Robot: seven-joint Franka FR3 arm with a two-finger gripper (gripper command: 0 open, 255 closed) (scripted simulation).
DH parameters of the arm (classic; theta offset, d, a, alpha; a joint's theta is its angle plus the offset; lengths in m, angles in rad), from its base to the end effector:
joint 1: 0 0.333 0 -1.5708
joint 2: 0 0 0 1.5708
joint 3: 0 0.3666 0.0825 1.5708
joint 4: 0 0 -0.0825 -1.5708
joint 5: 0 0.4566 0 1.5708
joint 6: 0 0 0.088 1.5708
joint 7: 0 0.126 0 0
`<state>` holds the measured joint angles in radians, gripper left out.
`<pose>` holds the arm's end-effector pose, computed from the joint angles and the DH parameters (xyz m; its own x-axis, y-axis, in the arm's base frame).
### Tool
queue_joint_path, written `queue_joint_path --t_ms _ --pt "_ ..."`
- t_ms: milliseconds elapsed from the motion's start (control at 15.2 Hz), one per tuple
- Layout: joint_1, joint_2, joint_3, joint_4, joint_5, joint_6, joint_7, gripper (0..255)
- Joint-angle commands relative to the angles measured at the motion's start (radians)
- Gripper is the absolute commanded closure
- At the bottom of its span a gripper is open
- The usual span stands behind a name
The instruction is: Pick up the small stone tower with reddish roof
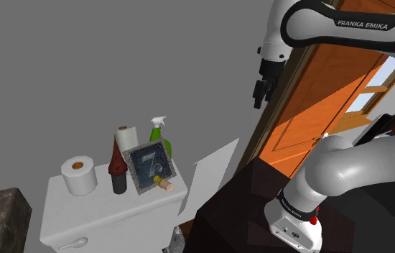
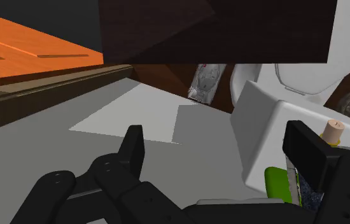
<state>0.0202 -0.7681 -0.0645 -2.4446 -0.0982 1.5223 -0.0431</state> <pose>0.3346 -0.0312 0.5493 0.9875 0.0193 -0.1566 0.0268 -0.9986 0.0461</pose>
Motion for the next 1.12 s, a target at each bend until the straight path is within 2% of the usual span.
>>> queue_joint_path --t_ms 0,528,792,1056 --pt "0.0 0.0 0.0 0.0 0.0 0.0 0.0 0" --pt "0.082 0.0 -0.021 -0.236 0.103 0.402 -0.048 0" --pt "0.142 0.053 -0.031 -0.32 0.167 0.625 -0.087 0" --pt "0.224 0.148 -0.048 -0.374 0.249 0.861 -0.146 0"
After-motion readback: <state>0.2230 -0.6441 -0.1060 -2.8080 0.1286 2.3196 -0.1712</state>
